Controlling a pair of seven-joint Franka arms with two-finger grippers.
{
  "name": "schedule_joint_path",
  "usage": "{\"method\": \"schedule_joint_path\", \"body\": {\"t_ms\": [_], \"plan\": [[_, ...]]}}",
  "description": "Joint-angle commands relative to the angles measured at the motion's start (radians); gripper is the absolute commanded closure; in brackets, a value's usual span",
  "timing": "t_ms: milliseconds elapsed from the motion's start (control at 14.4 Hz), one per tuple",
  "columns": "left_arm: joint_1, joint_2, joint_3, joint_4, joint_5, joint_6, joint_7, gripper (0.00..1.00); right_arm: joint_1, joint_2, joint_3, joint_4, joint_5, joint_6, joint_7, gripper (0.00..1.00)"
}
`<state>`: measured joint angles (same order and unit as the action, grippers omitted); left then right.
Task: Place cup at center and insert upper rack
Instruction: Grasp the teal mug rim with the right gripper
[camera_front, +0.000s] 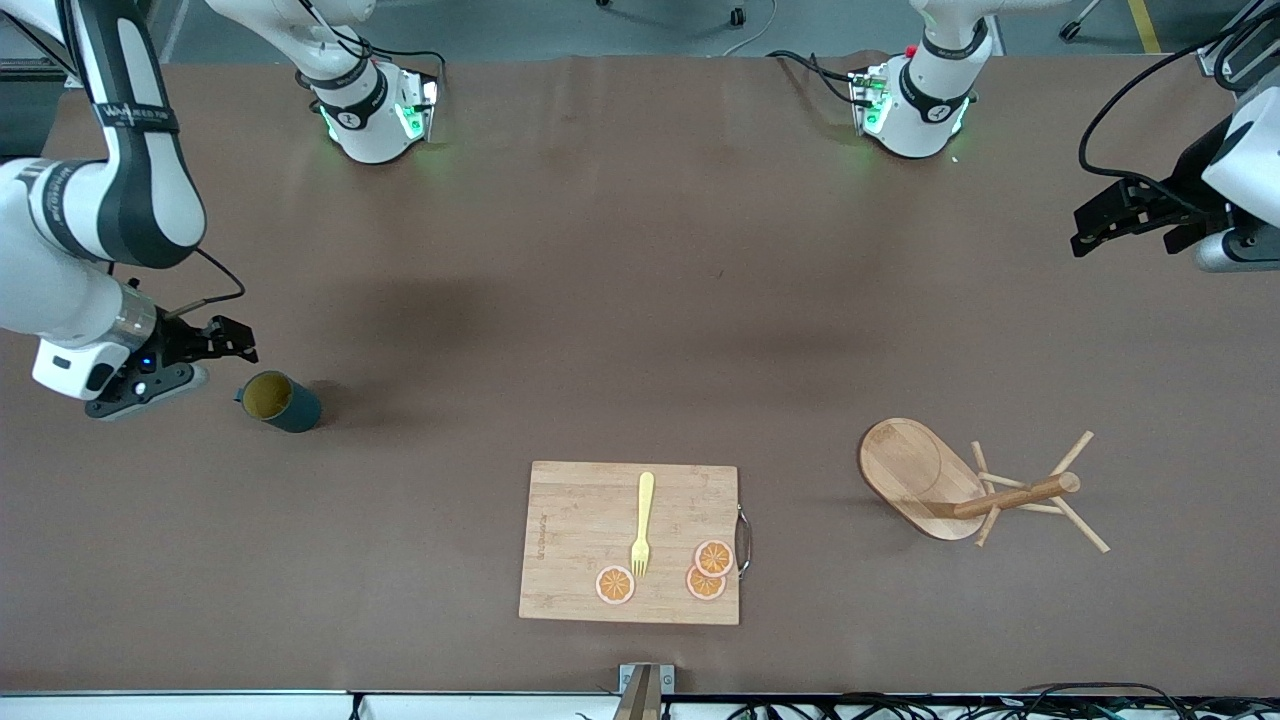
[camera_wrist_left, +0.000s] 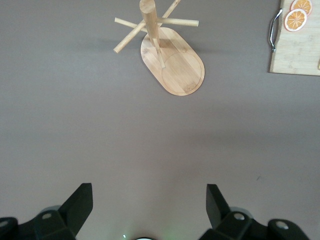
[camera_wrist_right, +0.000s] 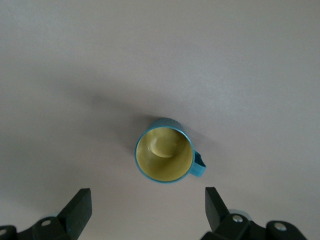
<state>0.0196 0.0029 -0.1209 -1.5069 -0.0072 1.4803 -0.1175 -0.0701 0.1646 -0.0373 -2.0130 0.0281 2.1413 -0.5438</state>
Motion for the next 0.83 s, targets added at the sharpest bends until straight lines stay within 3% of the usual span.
{"method": "schedule_joint_path", "body": {"t_ms": [0,277,762], "plan": [[-0.003,0.012,-0.003,0.019,0.015,-0.015,-0.011,0.0,-0.005,0.05,-0.001,-0.009,0.015,0.064,-0.05,0.0],[0.002,0.009,-0.003,0.019,0.016,-0.017,0.001,0.0,-0.028,0.13,-0.001,0.009,0.016,0.138,-0.1,0.0],[0.002,0.003,-0.003,0.017,0.016,-0.018,0.006,0.0,-0.054,0.225,-0.003,0.072,0.018,0.14,-0.15,0.02]]}}
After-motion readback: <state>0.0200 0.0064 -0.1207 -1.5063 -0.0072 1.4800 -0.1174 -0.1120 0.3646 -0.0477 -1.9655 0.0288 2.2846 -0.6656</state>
